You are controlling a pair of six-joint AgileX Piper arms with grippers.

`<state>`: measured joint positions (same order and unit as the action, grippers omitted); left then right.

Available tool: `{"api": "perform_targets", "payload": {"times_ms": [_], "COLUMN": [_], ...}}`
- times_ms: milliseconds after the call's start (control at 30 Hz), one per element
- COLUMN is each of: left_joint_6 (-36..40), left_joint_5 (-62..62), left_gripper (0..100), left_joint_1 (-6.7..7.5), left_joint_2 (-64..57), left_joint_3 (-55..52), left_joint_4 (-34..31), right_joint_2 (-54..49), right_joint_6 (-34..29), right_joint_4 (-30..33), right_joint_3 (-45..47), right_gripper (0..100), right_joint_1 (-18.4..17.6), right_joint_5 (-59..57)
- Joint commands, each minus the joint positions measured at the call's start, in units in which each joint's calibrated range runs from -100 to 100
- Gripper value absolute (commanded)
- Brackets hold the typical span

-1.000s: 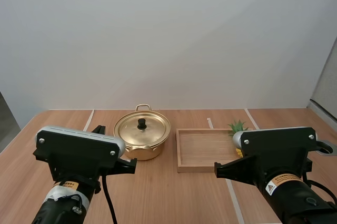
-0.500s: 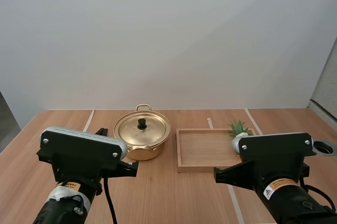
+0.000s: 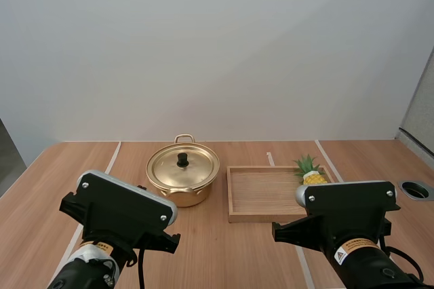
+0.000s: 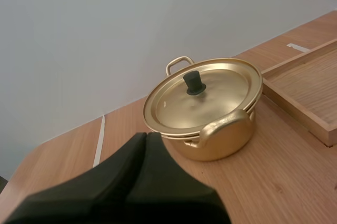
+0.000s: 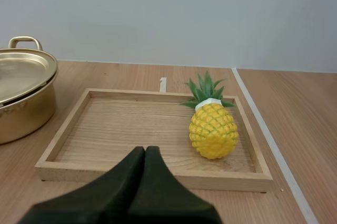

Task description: Open the pot, put the grape inside, and close it

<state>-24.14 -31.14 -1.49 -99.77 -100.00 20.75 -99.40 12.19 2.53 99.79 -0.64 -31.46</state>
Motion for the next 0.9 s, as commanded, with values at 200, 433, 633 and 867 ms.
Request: {"api": "perform_targets", "payload": {"times_ms": [200,433,633,867], "left_joint_6": [-0.2,-0.2,-0.2,0.3], "left_joint_5": [-0.4,-0.4,-0.4,-1.5], "left_gripper": [0,0,0,0], "left_joint_1": [-0.44,-0.44,-0.44,-0.28], "left_joint_2": [-0.2,-0.2,-0.2,-0.2], "left_joint_3": [0.0,0.0,0.0,0.0], "left_joint_4": [2.5,2.8,2.8,2.6], "right_joint_2": [-0.1,-0.1,-0.1,-0.1], "right_joint_6": [-0.1,-0.1,-0.1,-0.1], "right_joint_4": [-0.3,-0.3,-0.3,-0.3], "right_joint_3": [0.2,0.2,0.2,0.2], "right_gripper": [0,0,0,0], "right_joint_1": [0.0,0.0,0.0,0.0], "right_joint_5": [1.9,1.9,1.9,1.9]}}
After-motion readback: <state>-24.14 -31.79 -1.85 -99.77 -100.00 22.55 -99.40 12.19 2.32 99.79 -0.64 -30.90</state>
